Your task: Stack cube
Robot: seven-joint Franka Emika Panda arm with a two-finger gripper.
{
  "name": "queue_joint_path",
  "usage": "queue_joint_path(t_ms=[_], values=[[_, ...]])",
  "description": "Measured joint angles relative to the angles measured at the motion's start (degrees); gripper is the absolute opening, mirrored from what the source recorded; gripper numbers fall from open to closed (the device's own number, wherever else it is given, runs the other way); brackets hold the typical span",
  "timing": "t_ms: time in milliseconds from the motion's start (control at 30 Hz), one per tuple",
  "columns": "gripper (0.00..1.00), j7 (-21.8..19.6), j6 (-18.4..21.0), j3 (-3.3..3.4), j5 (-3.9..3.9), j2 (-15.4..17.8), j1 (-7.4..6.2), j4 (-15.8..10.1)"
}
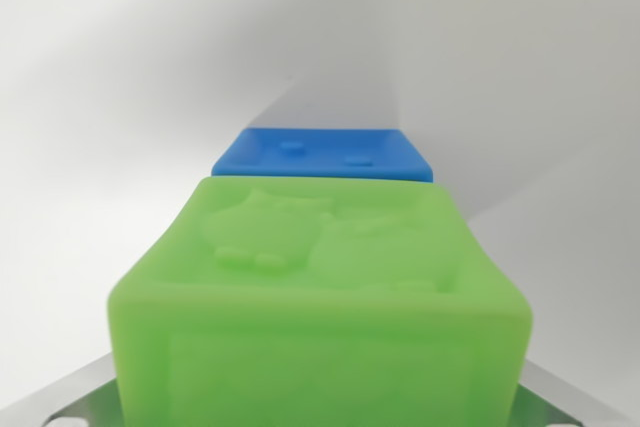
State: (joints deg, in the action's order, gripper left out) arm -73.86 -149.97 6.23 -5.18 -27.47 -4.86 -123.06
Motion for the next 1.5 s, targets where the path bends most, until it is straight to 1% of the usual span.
queue_joint_path(t_ms=[400,433,1500], values=[[0.0,0.0,-0.8,-0.22,-0.06,-0.8,0.21,0.1],[1.0,0.0,-0.8,-0.23,-0.06,-0.8,0.22,0.1],[1.0,0.0,-0.8,-0.26,-0.06,-0.8,0.25,0.2]])
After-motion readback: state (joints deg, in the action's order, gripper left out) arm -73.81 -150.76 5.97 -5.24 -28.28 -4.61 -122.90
